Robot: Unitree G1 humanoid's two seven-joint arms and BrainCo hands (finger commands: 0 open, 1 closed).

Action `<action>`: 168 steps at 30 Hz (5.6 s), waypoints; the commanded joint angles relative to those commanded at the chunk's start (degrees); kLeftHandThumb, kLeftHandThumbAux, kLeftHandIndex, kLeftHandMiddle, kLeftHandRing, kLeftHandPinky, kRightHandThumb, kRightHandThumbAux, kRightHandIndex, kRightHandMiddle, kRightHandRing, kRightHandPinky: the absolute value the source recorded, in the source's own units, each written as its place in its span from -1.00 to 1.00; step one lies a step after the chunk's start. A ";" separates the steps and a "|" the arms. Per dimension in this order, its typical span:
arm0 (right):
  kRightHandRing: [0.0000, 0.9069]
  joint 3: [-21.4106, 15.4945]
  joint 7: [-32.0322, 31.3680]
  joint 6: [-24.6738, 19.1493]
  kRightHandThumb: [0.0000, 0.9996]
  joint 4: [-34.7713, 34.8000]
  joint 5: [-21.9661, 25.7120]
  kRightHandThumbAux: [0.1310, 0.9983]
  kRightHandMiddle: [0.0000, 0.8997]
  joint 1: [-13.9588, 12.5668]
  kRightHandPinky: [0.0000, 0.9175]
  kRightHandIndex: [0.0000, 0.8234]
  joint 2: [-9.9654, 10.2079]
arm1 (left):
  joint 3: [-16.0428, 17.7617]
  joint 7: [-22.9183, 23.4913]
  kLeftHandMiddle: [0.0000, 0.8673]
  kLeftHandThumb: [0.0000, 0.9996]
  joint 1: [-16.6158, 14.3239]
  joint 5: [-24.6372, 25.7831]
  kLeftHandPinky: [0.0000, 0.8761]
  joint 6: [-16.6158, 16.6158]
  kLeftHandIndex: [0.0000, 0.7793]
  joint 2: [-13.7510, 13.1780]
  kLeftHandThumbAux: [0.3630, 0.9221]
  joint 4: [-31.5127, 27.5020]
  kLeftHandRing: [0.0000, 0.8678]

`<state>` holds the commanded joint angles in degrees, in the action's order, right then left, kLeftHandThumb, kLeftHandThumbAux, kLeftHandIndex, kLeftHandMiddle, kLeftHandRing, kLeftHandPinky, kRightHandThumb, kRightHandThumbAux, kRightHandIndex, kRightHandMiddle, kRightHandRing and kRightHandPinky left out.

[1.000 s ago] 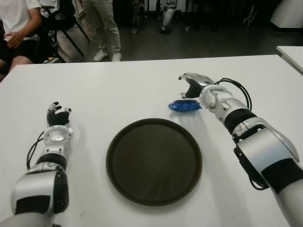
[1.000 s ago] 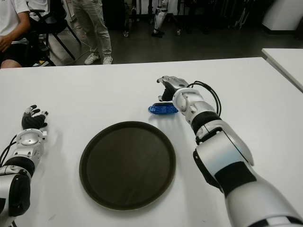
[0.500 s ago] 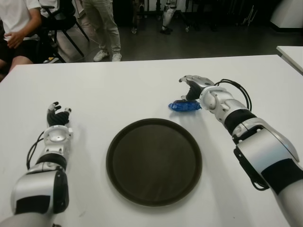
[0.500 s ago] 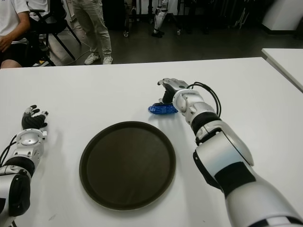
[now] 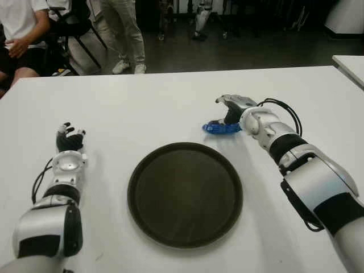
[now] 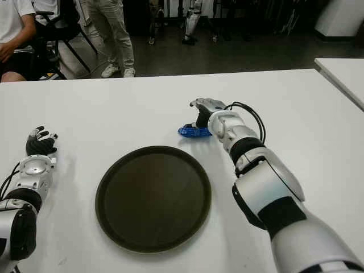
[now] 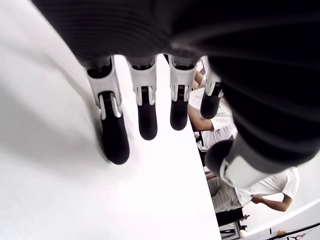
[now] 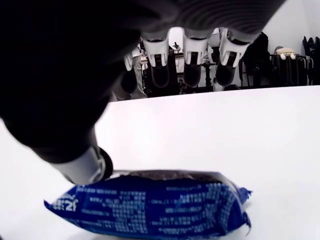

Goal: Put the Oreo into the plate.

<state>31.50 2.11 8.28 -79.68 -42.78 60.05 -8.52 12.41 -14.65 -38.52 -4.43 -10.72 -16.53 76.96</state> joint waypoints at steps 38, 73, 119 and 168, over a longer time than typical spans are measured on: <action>-0.92 1.74 0.68 0.06 -0.19 -0.16 0.25 0.34 -0.93 -4.07 -0.83 -1.00 1.56 | -0.34 -0.69 -0.67 -0.67 -0.17 -0.19 -0.80 0.60 -0.93 0.23 -0.08 -0.07 -0.70; -0.93 2.82 0.55 -0.81 -0.22 -0.44 -0.59 0.37 -0.92 -6.34 -0.85 -1.00 2.13 | -0.53 -1.27 -0.65 -0.67 -0.07 -0.43 -0.78 0.02 -0.91 0.44 -0.02 -0.11 -0.66; -0.94 1.02 -0.90 -2.09 -0.09 -0.27 0.56 0.24 -0.93 -5.23 -0.85 -1.00 -1.53 | -0.49 -1.22 -0.70 -0.68 -0.48 -0.39 -0.83 1.49 -0.94 0.13 -0.03 -0.04 -0.72; -0.93 1.60 0.24 -1.76 -0.19 -0.27 0.03 0.23 -0.96 -5.34 -0.83 -1.00 -1.81 | 0.05 -0.92 -0.72 -0.64 -0.29 0.18 -0.83 0.82 -0.95 0.31 -0.01 -0.21 -0.73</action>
<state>33.10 2.34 6.52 -79.96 -42.74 54.71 -10.33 12.46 -15.57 -38.81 -4.25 -9.90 -16.21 76.75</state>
